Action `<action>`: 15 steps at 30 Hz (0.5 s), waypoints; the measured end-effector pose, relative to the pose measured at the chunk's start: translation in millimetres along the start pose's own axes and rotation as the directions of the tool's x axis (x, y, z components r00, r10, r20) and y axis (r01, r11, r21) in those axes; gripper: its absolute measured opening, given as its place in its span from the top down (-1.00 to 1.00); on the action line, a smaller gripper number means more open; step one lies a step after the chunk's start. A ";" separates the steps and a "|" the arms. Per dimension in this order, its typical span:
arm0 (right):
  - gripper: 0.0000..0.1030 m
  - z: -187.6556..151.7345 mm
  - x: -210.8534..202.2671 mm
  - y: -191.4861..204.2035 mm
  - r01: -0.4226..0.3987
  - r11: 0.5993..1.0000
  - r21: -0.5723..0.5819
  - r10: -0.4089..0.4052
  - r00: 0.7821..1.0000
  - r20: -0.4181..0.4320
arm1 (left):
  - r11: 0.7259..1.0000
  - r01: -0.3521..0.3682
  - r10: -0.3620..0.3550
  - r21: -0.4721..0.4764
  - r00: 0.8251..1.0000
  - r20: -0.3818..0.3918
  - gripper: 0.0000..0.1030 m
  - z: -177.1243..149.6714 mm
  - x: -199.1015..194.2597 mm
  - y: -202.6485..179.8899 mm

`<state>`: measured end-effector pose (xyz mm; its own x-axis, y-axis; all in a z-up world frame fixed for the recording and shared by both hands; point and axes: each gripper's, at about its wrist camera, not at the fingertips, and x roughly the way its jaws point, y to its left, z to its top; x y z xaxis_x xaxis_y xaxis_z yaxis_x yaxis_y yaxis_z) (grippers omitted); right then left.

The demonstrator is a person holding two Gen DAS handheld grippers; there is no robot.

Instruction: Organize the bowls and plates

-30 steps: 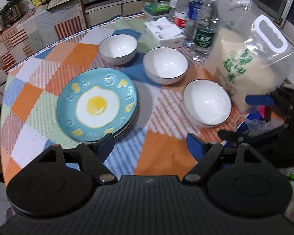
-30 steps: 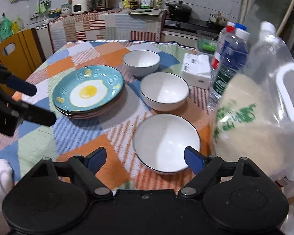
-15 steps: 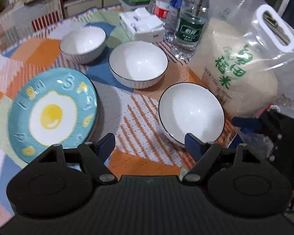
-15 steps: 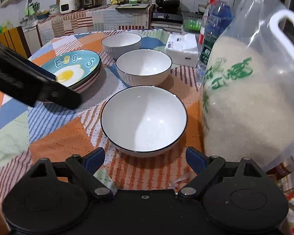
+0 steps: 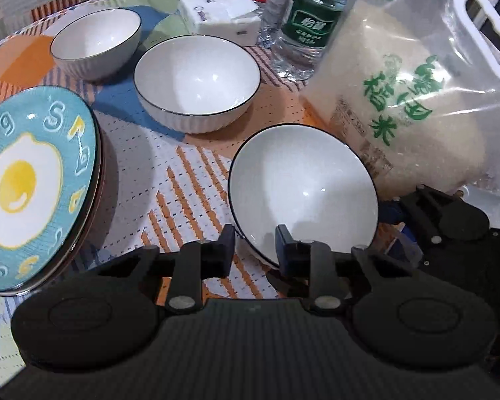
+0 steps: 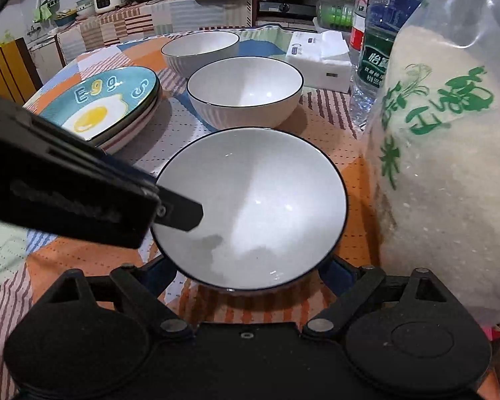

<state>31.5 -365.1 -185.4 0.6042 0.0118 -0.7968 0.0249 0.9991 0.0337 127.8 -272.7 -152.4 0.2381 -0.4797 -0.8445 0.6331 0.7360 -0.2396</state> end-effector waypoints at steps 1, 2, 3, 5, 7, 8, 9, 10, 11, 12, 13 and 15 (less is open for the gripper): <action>-0.84 -0.6 0.8 0.5 0.003 1.000 -0.002 -0.003 1.000 0.001 | 1.000 -0.005 0.005 0.006 1.000 0.001 0.62 -0.8 -0.2 0.4; -0.83 -1.3 1.1 1.2 0.005 1.000 -0.003 -0.005 1.000 0.002 | 1.000 -0.001 0.001 0.004 1.000 0.000 0.62 -1.4 -1.2 1.7; -0.82 -1.6 0.9 1.2 0.004 1.000 -0.006 -0.004 1.000 0.002 | 1.000 0.004 -0.004 -0.003 1.000 -0.007 0.63 -1.4 -2.4 3.5; -0.81 -1.4 -0.4 2.1 -0.011 1.000 -0.020 0.011 1.000 -0.002 | 1.000 0.011 -0.011 -0.018 1.000 -0.022 0.63 -2.2 -6.5 7.8; -0.78 -2.0 -3.4 5.2 -0.029 0.999 -0.019 0.029 1.000 0.001 | 1.000 0.014 -0.014 -0.026 0.999 -0.028 0.62 -3.6 -12.7 12.1; -0.78 -2.9 -5.4 7.8 -0.032 0.999 -0.023 0.032 0.999 0.006 | 0.999 0.015 -0.016 -0.033 0.999 -0.032 0.62 -4.5 -15.8 14.3; -0.78 -2.9 -6.9 10.9 -0.033 0.999 -0.028 0.033 0.999 0.011 | 0.999 0.019 -0.020 -0.039 0.999 -0.035 0.62 -5.6 -19.3 17.1; -0.78 -2.8 -9.3 14.9 -0.035 0.999 -0.034 0.036 0.999 0.017 | 0.999 0.023 -0.025 -0.038 0.999 -0.035 0.62 -7.0 -24.4 20.1; -0.78 -1.9 -10.7 17.5 -0.040 0.999 -0.036 0.041 0.999 0.022 | 0.999 0.026 -0.027 -0.038 0.999 -0.034 0.62 -8.6 -29.1 22.9; -0.78 -2.0 -12.8 20.6 -0.047 0.998 -0.036 0.048 0.998 0.029 | 0.999 0.027 -0.028 -0.040 0.999 -0.035 0.62 -9.9 -34.4 26.0; -0.77 -1.9 -14.9 24.1 -0.055 0.998 -0.039 0.056 0.998 0.036 | 0.999 0.026 -0.027 -0.038 0.999 -0.034 0.62 -11.8 -40.6 28.5; -0.77 -1.6 -19.3 32.5 -0.070 0.996 -0.046 0.073 0.996 0.050 | 1.000 0.016 -0.017 -0.025 0.999 -0.031 0.62 -16.4 -52.7 32.1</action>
<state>19.4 -332.8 -169.9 0.6433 0.0824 -0.7612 -0.0545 0.9966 0.0618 123.4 -215.9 -123.5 0.2043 -0.4770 -0.8548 0.6180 0.7401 -0.2653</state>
